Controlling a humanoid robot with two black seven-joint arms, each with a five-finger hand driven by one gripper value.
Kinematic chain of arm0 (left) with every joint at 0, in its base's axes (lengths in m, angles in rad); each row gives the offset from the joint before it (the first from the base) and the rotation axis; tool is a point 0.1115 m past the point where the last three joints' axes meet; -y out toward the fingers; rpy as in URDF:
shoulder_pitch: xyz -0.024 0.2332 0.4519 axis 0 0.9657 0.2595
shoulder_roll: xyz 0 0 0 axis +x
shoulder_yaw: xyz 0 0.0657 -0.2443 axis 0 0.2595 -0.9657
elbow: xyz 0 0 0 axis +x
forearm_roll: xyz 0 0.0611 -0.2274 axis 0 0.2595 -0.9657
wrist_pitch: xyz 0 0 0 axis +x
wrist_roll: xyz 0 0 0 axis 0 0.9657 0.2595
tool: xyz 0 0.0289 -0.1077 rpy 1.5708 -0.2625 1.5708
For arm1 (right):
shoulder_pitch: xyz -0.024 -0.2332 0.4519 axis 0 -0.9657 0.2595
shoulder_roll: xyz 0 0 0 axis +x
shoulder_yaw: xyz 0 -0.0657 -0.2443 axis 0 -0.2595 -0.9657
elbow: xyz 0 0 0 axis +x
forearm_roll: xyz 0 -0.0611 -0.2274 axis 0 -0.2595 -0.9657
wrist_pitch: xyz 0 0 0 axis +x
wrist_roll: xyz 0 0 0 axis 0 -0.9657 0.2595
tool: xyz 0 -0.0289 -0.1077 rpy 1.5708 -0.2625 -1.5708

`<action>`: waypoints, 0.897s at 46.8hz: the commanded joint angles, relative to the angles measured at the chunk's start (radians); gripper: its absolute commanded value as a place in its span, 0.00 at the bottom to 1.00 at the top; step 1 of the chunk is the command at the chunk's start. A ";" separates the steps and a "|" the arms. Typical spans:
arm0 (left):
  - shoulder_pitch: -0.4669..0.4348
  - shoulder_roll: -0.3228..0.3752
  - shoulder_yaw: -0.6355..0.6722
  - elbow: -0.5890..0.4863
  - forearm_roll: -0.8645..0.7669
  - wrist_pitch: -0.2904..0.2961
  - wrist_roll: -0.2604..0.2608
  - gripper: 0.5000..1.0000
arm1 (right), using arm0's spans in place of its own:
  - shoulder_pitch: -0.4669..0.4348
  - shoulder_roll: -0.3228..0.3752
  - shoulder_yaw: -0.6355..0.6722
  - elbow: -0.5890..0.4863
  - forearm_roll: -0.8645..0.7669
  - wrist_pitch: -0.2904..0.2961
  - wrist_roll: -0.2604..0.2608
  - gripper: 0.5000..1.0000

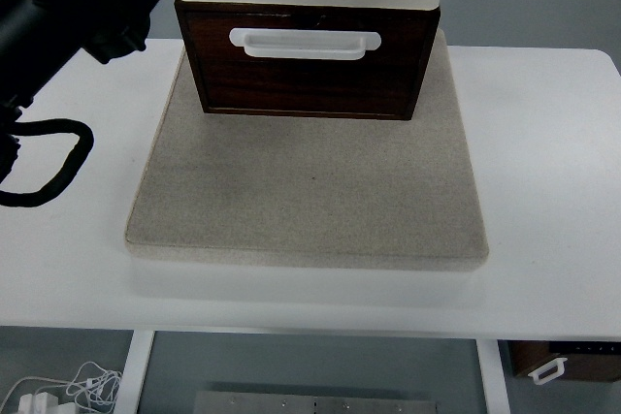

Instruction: Close the drawer under the combination cabinet

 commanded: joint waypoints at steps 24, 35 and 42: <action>-0.007 0.184 -0.318 0.152 -0.349 0.202 -0.136 0.99 | 0.000 0.000 0.000 0.000 0.000 0.000 0.000 0.90; -0.013 0.258 -0.315 0.313 -0.410 0.336 -0.143 1.00 | 0.000 0.000 0.002 0.000 0.000 0.000 0.000 0.90; -0.003 0.307 -0.305 0.438 -0.413 0.347 -0.143 1.00 | 0.000 0.000 0.000 0.002 0.000 0.009 0.000 0.90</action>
